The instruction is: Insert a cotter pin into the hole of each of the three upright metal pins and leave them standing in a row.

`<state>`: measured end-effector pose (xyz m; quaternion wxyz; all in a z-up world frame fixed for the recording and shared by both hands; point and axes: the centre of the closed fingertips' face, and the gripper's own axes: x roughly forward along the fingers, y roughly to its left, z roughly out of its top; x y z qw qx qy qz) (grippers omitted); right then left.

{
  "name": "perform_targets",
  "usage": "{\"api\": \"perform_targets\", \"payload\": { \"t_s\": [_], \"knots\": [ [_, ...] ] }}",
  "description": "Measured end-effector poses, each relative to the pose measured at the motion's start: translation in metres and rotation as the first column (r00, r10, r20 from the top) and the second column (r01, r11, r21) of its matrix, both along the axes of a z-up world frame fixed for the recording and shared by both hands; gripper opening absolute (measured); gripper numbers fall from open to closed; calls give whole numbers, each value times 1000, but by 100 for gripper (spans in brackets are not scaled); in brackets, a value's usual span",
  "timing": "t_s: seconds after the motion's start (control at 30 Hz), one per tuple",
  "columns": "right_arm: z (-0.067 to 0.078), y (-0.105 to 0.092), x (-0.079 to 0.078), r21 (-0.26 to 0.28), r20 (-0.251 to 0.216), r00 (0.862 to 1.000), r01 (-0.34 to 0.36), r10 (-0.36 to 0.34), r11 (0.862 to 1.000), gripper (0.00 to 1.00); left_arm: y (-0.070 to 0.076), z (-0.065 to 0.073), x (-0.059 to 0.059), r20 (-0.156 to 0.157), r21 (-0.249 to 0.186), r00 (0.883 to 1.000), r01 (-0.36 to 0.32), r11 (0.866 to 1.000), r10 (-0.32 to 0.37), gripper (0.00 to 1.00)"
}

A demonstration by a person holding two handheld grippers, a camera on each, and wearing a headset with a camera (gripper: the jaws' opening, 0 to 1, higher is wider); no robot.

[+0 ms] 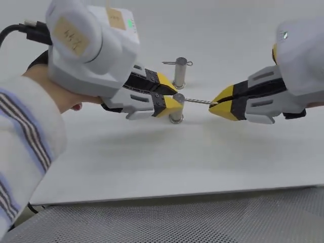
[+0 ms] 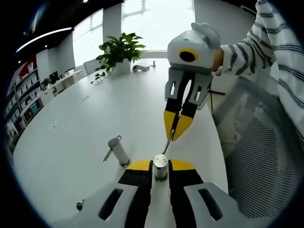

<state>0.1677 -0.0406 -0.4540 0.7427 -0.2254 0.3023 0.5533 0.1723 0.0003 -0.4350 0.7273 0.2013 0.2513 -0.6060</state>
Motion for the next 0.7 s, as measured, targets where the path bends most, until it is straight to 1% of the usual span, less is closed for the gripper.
{"api": "perform_targets", "payload": {
  "t_s": [0.07, 0.13, 0.17, 0.27, 0.4, 0.43, 0.57, 0.7],
  "knots": [
    [0, 2, 0, 2, -1, 1000, -8, 8, 1000, 0, -1, -1, 0, -5, -3, 1000, -2, 1000, 2, 10],
    [-2, 2, 0, -9, 1, 1000, -16, 16, 1000, 0, -1, -1, 0, -9, -4, 1000, -3, 1000, 2, 10],
    [-2, 2, 1, -8, 3, 1000, -19, 19, 1000, 0, -2, -1, -1, -9, -5, 1000, 0, 1000, 0, 10],
    [-2, 5, 1, -3, -3, 1000, -21, 21, 1000, 0, -4, 0, -3, -4, -2, 1000, 8, 1000, -8, 10],
    [-2, 10, 5, -14, 10, 999, -36, 37, 999, 0, -4, 0, -3, 6, 4, 1000, 13, 1000, -13, 9],
    [-1, 12, 7, -12, 22, 999, -45, 45, 999, 0, -4, 0, -3, 4, 4, 1000, 8, 1000, -8, 9],
    [-2, 19, 8, -15, 29, 998, -55, 56, 998, 0, -3, 1, -2, 0, 4, 1000, 0, 1000, 0, 9],
    [-2, 30, 6, -14, 50, 994, -94, 95, 995, 0, -3, 1, -2, -3, 2, 1000, -1, 1000, 1, 9]
  ]
}}
